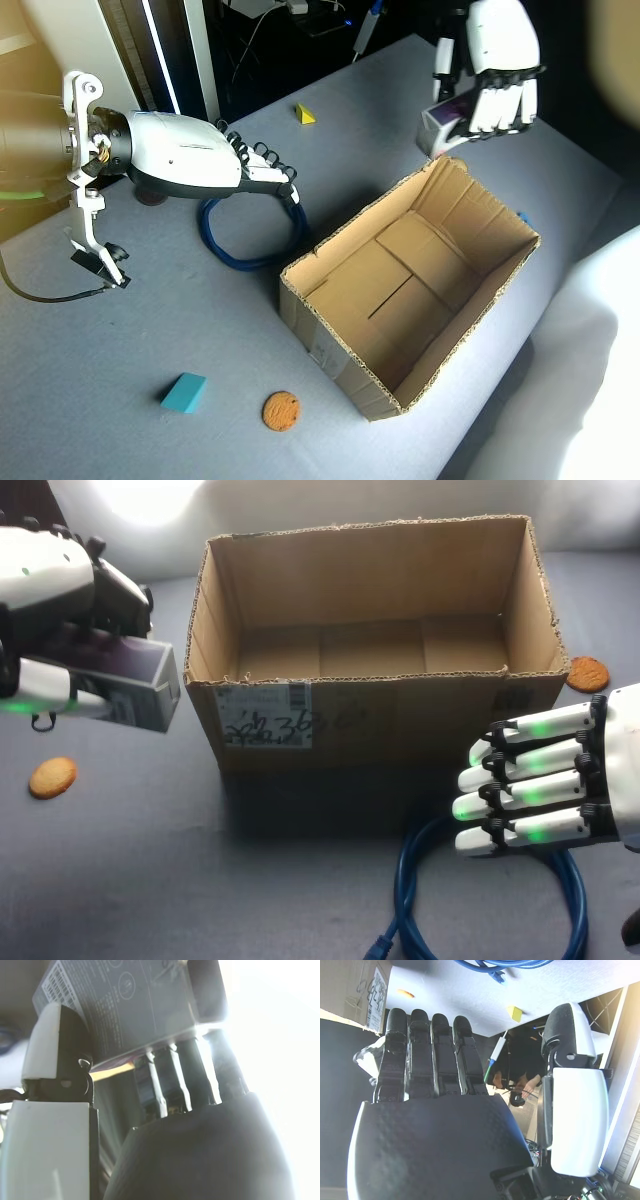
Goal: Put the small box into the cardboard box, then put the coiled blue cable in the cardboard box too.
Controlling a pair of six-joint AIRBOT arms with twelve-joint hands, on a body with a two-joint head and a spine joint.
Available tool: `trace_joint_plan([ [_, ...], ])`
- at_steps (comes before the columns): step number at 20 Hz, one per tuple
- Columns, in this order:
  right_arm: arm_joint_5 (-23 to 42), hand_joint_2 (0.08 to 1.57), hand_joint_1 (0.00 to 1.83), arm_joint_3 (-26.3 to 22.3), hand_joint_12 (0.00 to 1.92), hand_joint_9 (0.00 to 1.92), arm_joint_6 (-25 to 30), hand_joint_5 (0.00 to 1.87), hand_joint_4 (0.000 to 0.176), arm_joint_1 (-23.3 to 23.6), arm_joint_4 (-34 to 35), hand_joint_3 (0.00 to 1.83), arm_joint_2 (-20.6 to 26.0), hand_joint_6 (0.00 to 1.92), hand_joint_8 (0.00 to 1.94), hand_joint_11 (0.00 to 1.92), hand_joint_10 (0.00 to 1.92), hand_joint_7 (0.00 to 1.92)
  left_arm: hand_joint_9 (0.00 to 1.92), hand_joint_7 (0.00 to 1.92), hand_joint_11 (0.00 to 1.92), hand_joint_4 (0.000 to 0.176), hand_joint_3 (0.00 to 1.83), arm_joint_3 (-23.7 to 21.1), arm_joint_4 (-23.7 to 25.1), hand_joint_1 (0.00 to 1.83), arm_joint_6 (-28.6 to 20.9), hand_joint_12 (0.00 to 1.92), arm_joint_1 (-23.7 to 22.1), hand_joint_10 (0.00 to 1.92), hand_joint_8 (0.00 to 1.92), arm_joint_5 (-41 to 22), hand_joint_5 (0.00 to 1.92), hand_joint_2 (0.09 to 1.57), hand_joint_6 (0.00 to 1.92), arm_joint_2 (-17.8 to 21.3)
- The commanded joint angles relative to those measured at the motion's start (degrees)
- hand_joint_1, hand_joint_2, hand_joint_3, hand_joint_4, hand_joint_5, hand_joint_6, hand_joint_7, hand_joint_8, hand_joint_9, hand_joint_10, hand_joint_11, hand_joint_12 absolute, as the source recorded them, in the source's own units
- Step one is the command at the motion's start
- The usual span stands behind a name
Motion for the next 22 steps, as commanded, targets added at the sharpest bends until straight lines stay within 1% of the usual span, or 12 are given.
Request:
trace_joint_plan([
  [1,3.52,1.04,0.55,-0.01,0.64,0.21,-0.11,0.22,0.0,0.66,2.88,0.0,0.57,0.0,0.0,0.0,0.0,0.2,0.57,0.86,0.17,0.0,0.0,0.65,0.7,1.24,0.14,1.66,-1.25,1.33,1.36,-2.97,0.86,1.19,1.03,0.76],
  [2,3.52,1.02,0.59,-0.01,0.67,0.23,-0.31,0.23,0.0,0.67,2.88,0.0,0.57,0.0,0.0,0.0,0.0,0.21,0.6,0.87,0.19,0.0,0.0,1.3,0.69,1.22,-0.58,1.63,-1.8,1.2,1.34,-2.43,0.9,1.17,0.98,0.87],
  [3,3.52,1.02,0.58,0.0,0.67,0.23,-0.35,0.23,0.0,0.67,2.88,0.0,0.56,0.0,0.0,0.0,0.0,0.22,0.6,0.87,0.21,0.0,0.0,1.78,0.69,1.32,-1.56,1.62,-1.98,1.48,1.32,-2.13,0.86,1.2,1.04,0.87],
  [4,3.52,1.01,0.59,0.0,0.68,0.24,-0.37,0.24,0.0,0.67,2.88,0.0,0.56,0.0,0.01,0.0,0.01,0.23,0.58,0.87,0.19,0.0,0.0,2.17,0.69,1.23,-2.4,1.63,-2.12,1.3,1.34,-2.1,0.86,1.18,1.04,0.85],
  [6,3.52,1.01,0.6,0.0,0.68,0.24,-0.37,0.24,0.0,0.68,2.88,0.0,0.56,0.0,0.01,0.0,0.01,0.23,0.57,0.87,0.19,0.0,0.0,2.96,0.69,1.34,-4.02,1.64,-3.06,1.55,1.33,-2.1,0.83,1.21,1.06,0.55],
  [12,3.52,1.01,0.59,0.0,0.66,0.22,-0.46,0.21,0.0,0.72,2.89,0.0,0.56,0.0,0.0,0.0,0.0,0.21,0.59,0.86,0.21,0.0,0.0,4.74,0.65,1.22,-3.98,1.62,-6.6,1.18,1.38,-1.85,0.88,1.18,0.99,-1.55],
  [13,3.49,1.01,0.62,0.01,0.68,0.23,-0.46,0.22,0.0,0.73,2.89,0.0,0.56,0.0,0.0,0.0,0.0,0.22,0.56,0.84,0.18,0.0,0.0,4.93,0.65,1.21,-3.97,1.65,-6.64,1.21,1.41,-1.85,0.87,1.19,1.0,-1.88],
  [14,3.43,1.02,0.58,0.03,0.7,0.23,-0.46,0.21,0.0,0.73,2.89,0.0,0.56,0.0,0.0,0.0,0.0,0.22,0.54,0.82,0.17,0.0,0.0,5.18,0.65,1.31,-3.97,1.66,-6.74,1.54,1.42,-2.01,0.81,1.22,1.07,-2.5],
  [16,3.43,1.01,0.6,0.04,0.7,0.23,-0.46,0.23,0.0,0.73,2.89,0.0,0.56,0.01,0.0,0.0,0.0,0.23,0.57,0.87,0.18,0.0,0.0,5.44,0.63,1.24,-3.91,1.65,-7.05,1.33,1.37,-2.28,0.85,1.19,1.02,-3.25],
  [20,3.43,1.01,0.59,0.04,0.68,0.23,-0.54,0.21,0.0,0.74,2.9,0.0,0.55,0.0,0.0,0.0,0.0,0.22,0.58,0.86,0.19,0.0,0.0,6.15,0.64,1.34,-3.11,1.65,-8.38,1.57,1.35,-2.37,0.82,1.21,1.07,-5.14],
  [21,3.37,1.01,0.61,0.04,0.7,0.24,-0.66,0.24,0.0,0.73,2.9,0.0,0.55,0.0,0.0,0.0,0.0,0.23,0.57,0.85,0.21,0.0,0.0,6.44,0.64,1.21,-2.48,1.62,-8.6,1.23,1.38,-2.46,0.85,1.19,1.05,-5.86],
  [22,3.37,1.02,0.6,0.04,0.69,0.24,-0.71,0.24,0.0,0.73,2.9,0.0,0.56,0.0,0.0,0.0,0.0,0.24,0.58,0.86,0.22,0.0,0.0,6.69,0.64,1.21,-2.18,1.61,-8.68,1.19,1.37,-2.56,0.86,1.18,1.02,-6.46],
])
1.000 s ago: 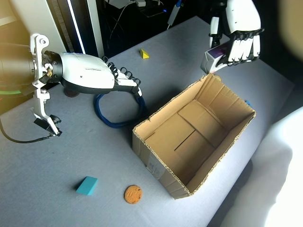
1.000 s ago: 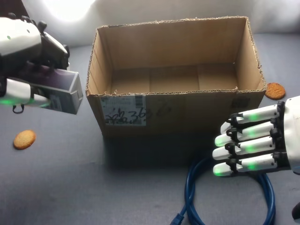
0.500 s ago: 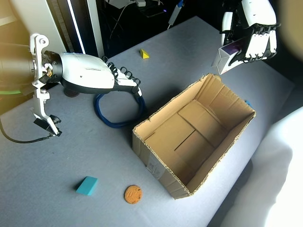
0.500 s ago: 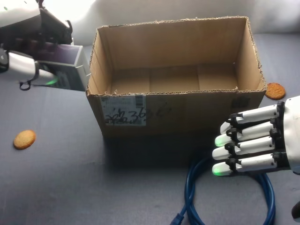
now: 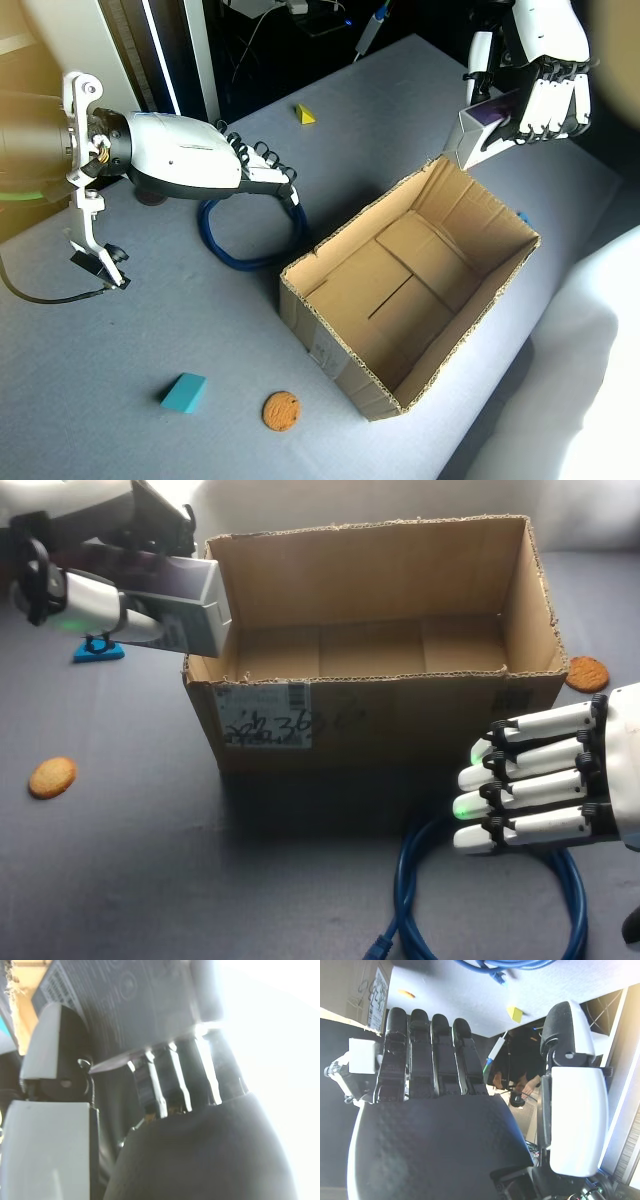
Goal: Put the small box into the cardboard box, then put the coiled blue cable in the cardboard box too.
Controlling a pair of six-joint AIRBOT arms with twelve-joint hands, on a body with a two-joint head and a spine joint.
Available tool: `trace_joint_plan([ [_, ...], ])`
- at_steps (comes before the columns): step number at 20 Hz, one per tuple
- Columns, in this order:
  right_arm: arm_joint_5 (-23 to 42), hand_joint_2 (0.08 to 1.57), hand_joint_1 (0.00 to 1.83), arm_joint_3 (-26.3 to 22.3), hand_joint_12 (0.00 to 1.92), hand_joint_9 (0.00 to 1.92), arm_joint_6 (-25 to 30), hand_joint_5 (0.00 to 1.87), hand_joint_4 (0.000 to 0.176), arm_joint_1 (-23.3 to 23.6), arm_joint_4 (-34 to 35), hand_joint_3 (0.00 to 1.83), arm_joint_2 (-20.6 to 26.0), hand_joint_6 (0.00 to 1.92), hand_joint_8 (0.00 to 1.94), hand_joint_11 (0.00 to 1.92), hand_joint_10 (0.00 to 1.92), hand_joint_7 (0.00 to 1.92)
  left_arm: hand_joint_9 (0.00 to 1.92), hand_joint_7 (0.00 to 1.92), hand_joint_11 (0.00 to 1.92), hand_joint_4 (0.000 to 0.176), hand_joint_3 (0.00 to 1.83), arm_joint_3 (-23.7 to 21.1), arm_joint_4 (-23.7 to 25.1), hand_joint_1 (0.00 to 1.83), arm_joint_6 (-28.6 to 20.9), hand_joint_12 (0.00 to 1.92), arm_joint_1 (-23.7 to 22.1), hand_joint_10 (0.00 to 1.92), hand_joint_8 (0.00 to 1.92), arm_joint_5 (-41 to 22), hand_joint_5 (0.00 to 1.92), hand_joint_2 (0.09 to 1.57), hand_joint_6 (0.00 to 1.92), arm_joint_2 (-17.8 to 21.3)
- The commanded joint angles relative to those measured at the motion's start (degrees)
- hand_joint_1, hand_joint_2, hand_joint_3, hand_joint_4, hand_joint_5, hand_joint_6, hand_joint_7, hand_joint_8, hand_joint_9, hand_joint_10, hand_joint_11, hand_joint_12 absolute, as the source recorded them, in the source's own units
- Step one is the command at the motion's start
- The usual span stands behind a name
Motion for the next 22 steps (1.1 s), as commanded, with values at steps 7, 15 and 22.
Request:
trace_joint_plan([
  [7,3.26,1.0,0.6,0.07,0.67,0.24,-0.42,0.22,0.0,0.68,2.98,0.0,0.56,0.0,0.0,0.0,0.0,0.23,0.6,0.9,0.2,0.0,0.0,1.23,0.42,1.34,2.09,1.63,-2.31,1.53,1.31,-5.22,0.84,1.2,1.02,-4.17],
  [15,3.15,0.97,0.63,0.41,0.69,0.24,-0.48,0.24,0.0,0.71,3.69,0.0,0.5,0.0,0.0,0.0,0.0,0.23,0.65,0.89,0.25,0.0,0.0,1.31,0.28,1.23,2.86,1.59,-2.74,1.16,1.32,-5.27,0.89,1.17,0.97,-8.3],
  [22,3.16,0.96,0.65,0.75,0.71,0.25,-0.97,0.23,0.0,0.71,3.84,0.0,0.45,0.0,0.0,0.0,0.0,0.24,0.61,0.87,0.19,0.0,0.0,3.5,-2.08,1.22,3.57,1.61,-0.09,1.18,1.34,-7.33,0.87,1.18,1.01,-12.28],
])
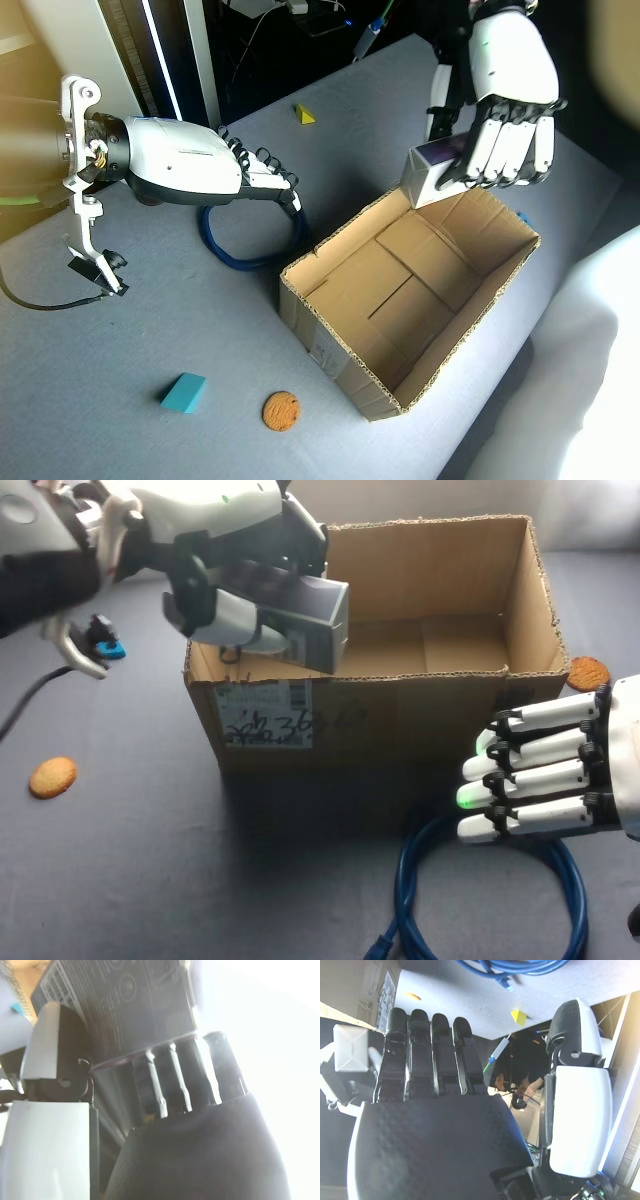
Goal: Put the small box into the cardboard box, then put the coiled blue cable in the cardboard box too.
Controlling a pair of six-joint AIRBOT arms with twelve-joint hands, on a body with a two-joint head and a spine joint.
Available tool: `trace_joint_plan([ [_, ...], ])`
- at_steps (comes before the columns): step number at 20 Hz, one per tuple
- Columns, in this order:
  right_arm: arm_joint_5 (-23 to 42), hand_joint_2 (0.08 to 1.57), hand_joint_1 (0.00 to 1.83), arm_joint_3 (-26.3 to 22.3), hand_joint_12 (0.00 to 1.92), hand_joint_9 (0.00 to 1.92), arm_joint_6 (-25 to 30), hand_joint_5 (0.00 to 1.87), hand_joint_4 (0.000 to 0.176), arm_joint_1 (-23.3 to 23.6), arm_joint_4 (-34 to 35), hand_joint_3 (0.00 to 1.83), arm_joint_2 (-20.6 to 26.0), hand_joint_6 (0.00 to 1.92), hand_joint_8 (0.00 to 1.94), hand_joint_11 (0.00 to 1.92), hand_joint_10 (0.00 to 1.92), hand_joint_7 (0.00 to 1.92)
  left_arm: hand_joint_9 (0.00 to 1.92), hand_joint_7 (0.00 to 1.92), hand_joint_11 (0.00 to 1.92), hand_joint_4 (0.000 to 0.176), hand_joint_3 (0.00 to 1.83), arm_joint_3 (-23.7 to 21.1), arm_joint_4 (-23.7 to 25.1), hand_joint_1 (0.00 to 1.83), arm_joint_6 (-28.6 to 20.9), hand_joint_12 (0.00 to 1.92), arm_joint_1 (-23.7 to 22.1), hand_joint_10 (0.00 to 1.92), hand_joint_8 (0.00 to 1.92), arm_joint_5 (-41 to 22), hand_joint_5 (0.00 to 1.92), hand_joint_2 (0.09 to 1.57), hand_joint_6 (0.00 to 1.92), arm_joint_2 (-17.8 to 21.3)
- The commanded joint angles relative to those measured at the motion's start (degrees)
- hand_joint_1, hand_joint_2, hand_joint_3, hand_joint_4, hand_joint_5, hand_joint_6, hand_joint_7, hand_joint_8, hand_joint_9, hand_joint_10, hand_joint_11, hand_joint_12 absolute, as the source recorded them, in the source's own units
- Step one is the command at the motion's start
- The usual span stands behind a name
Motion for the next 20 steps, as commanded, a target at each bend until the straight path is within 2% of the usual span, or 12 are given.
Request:
trace_joint_plan([
  [1,3.42,0.95,0.64,0.09,0.71,0.24,-0.01,0.23,0.0,0.69,2.95,0.0,0.47,0.0,0.0,0.0,0.0,0.23,0.62,0.89,0.21,0.0,0.0,0.49,0.32,1.22,0.26,1.6,-0.35,1.15,1.33,-5.06,0.87,1.17,1.0,0.35],
  [2,3.42,0.96,0.65,0.09,0.7,0.23,-0.01,0.22,0.0,0.69,2.95,0.0,0.47,0.0,0.0,0.0,0.0,0.22,0.59,0.88,0.21,0.0,0.0,0.93,0.33,1.32,0.44,1.61,-0.2,1.47,1.33,-5.76,0.84,1.2,1.04,-0.23],
  [5,3.42,0.96,0.66,0.1,0.69,0.24,-0.01,0.23,0.0,0.68,2.95,0.0,0.47,0.0,0.0,0.0,0.0,0.23,0.57,0.85,0.16,0.0,0.0,1.91,0.34,1.21,0.73,1.65,-0.16,1.21,1.4,-7.5,0.82,1.2,1.07,-1.71],
  [6,3.42,0.95,0.67,0.1,0.7,0.24,-0.01,0.23,0.0,0.67,2.95,0.0,0.47,0.0,0.0,0.0,0.0,0.22,0.57,0.87,0.18,0.0,0.0,2.25,0.51,1.32,0.76,1.67,-0.4,1.51,1.34,-8.12,0.8,1.21,1.08,-2.1],
  [9,3.42,0.96,0.63,0.12,0.68,0.23,-0.03,0.23,0.0,0.67,2.95,0.0,0.47,0.0,0.0,0.0,0.0,0.22,0.55,0.85,0.18,0.0,0.0,3.6,0.74,1.34,0.84,1.69,-1.38,1.6,1.38,-8.83,0.79,1.23,1.1,-3.12],
  [10,3.42,0.96,0.62,0.12,0.68,0.23,-0.03,0.23,0.0,0.67,2.95,0.0,0.47,0.0,0.0,0.0,0.0,0.23,0.55,0.85,0.16,0.0,0.0,3.86,0.76,1.24,0.85,1.66,-1.48,1.34,1.39,-8.56,0.82,1.2,1.05,-3.17],
  [11,3.42,0.96,0.61,0.13,0.66,0.24,-0.03,0.23,0.0,0.67,2.95,0.0,0.47,0.0,0.0,0.0,0.0,0.23,0.58,0.88,0.19,0.0,0.0,3.95,0.87,1.32,0.85,1.65,-1.52,1.51,1.34,-8.41,0.83,1.21,1.04,-3.17],
  [13,3.42,0.96,0.64,0.14,0.66,0.23,-0.03,0.22,0.0,0.67,2.95,0.0,0.47,0.0,0.0,0.0,0.0,0.22,0.58,0.86,0.2,0.0,0.0,3.9,1.53,1.22,0.85,1.6,-1.56,1.22,1.37,-8.2,0.86,1.18,1.01,-3.07],
  [14,3.42,0.95,0.72,0.14,0.67,0.24,-0.03,0.25,0.0,0.67,2.95,0.0,0.47,0.01,0.0,0.0,0.0,0.23,0.55,0.82,0.18,0.0,0.0,3.91,1.59,1.21,0.85,1.62,-1.56,1.21,1.43,-8.19,0.84,1.2,1.04,-3.07],
  [16,3.42,0.96,0.65,0.14,0.68,0.25,-0.03,0.25,0.0,0.66,2.95,0.0,0.47,0.0,0.01,0.0,0.0,0.25,0.62,0.88,0.21,0.0,0.0,3.86,1.53,1.22,0.85,1.63,-1.53,1.17,1.34,-8.18,0.89,1.17,0.98,-3.03],
  [17,3.42,0.96,0.65,0.14,0.68,0.24,-0.03,0.24,0.0,0.65,2.95,0.0,0.48,0.0,0.0,0.0,0.0,0.24,0.59,0.88,0.2,0.0,0.0,3.79,1.27,1.32,0.85,1.66,-1.53,1.47,1.32,-8.11,0.84,1.2,1.03,-2.93],
  [20,3.42,0.95,0.67,0.14,0.7,0.23,-0.03,0.24,0.0,0.63,2.95,0.0,0.48,0.0,0.0,0.0,0.0,0.22,0.6,0.88,0.19,0.0,0.0,3.7,1.26,1.35,0.85,1.64,-1.53,1.55,1.32,-8.09,0.83,1.2,1.04,-2.86],
])
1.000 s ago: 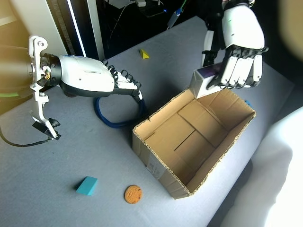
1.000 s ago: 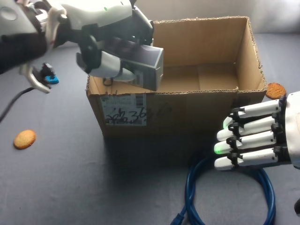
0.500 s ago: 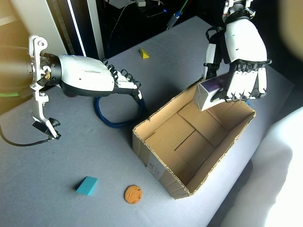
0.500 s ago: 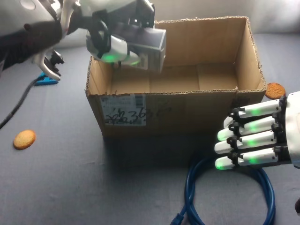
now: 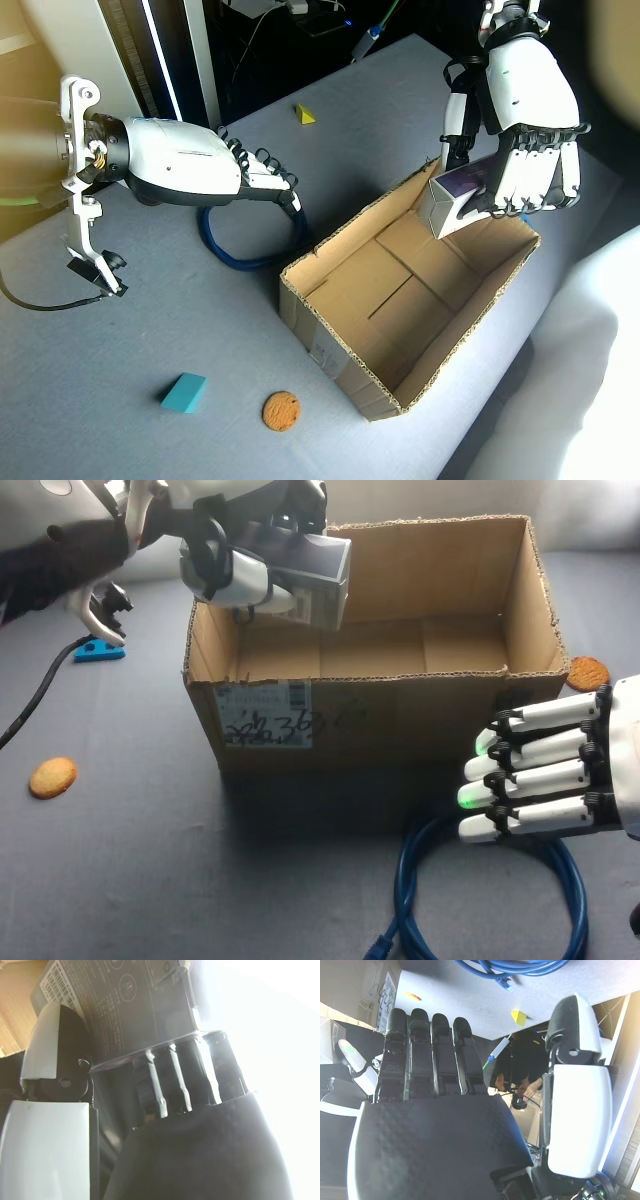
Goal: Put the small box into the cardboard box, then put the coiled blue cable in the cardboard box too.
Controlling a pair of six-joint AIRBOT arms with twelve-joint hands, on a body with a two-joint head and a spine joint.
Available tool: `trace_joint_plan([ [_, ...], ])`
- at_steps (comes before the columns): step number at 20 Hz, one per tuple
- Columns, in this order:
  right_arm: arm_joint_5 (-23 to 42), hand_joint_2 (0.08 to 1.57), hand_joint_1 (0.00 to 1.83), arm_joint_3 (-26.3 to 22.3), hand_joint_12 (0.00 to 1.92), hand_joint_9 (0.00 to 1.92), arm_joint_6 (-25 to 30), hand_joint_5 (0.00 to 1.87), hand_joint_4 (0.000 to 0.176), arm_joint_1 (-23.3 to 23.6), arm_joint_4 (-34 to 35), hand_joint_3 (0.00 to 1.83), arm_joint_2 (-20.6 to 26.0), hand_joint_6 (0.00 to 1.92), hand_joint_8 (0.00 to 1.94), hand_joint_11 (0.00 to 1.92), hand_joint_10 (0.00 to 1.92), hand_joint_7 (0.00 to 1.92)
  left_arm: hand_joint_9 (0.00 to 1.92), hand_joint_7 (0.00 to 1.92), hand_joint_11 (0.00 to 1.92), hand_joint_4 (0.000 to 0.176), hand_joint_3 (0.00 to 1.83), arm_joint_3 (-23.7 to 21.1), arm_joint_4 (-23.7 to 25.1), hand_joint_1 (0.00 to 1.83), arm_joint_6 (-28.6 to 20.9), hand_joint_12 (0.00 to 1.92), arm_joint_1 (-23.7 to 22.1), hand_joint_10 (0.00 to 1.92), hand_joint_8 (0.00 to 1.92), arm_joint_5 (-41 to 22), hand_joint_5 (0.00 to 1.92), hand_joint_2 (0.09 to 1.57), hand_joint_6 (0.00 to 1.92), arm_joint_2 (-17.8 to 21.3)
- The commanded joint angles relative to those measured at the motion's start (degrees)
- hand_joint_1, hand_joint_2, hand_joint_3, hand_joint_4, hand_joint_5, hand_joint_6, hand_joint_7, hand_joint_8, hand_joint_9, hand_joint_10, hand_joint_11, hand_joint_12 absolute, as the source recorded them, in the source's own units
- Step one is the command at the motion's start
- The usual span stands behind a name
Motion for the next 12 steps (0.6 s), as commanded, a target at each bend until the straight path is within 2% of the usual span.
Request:
trace_joint_plan([
  [1,3.53,0.94,0.68,0.14,0.71,0.24,0.03,0.24,0.0,0.63,2.95,0.0,0.46,0.0,0.0,0.0,0.0,0.23,0.55,0.84,0.18,0.0,0.0,-0.12,1.04,1.24,0.24,1.63,-0.72,1.36,1.42,-3.47,0.85,1.2,1.01,0.92],
  [2,3.53,0.94,0.68,0.14,0.72,0.25,0.03,0.24,0.0,0.63,2.95,0.0,0.46,0.0,0.0,0.0,0.0,0.23,0.5,0.8,0.14,0.0,0.0,-0.18,1.04,1.2,0.24,1.62,-0.71,1.28,1.46,-3.53,0.79,1.22,1.11,0.92],
  [3,3.53,0.94,0.69,0.14,0.71,0.24,0.03,0.24,0.0,0.62,2.95,0.0,0.46,0.0,0.0,0.0,0.0,0.23,0.43,0.66,0.03,0.0,0.0,-0.23,1.04,1.1,0.24,1.5,-0.7,1.08,0.91,-3.59,0.62,1.2,0.65,0.92],
  [4,3.53,0.94,0.69,0.14,0.7,0.24,0.0,0.25,0.0,0.62,2.95,0.0,0.45,0.0,0.0,0.0,0.0,0.23,0.43,0.66,0.0,0.0,0.0,-0.35,1.04,0.97,0.23,1.33,-0.62,0.78,0.47,-3.67,0.57,1.2,0.32,0.93],
  [5,3.53,0.95,0.64,0.14,0.7,0.23,-0.01,0.23,0.0,0.62,2.95,0.0,0.44,0.0,0.0,0.0,0.0,0.21,0.45,0.66,0.0,0.0,0.0,-0.43,1.04,0.88,0.22,1.19,-0.57,0.52,0.21,-3.72,0.55,1.2,0.13,0.95],
  [6,3.46,0.95,0.68,0.14,0.69,0.23,-0.01,0.23,0.0,0.61,2.95,0.0,0.43,0.0,0.0,0.0,0.0,0.21,0.48,0.67,0.0,0.0,0.0,-0.58,1.04,0.87,0.21,1.09,-0.44,0.33,0.08,-3.77,0.55,1.19,0.05,0.98],
  [8,3.12,0.94,0.69,0.13,0.7,0.24,-0.02,0.26,0.0,0.61,2.96,0.0,0.35,0.01,0.01,0.0,0.01,0.24,0.55,0.68,0.0,0.0,0.0,-0.69,1.05,0.85,0.2,1.07,-0.28,0.13,0.01,-3.73,0.57,1.19,0.01,1.05],
  [12,1.24,0.95,0.66,0.13,0.7,0.24,-0.14,0.24,0.0,0.4,3.11,0.0,-0.83,0.0,0.0,0.0,0.0,0.22,0.57,0.69,0.0,0.0,0.0,0.02,1.42,0.86,0.51,1.08,0.33,0.08,0.0,-2.32,0.58,1.21,0.0,1.7],
])
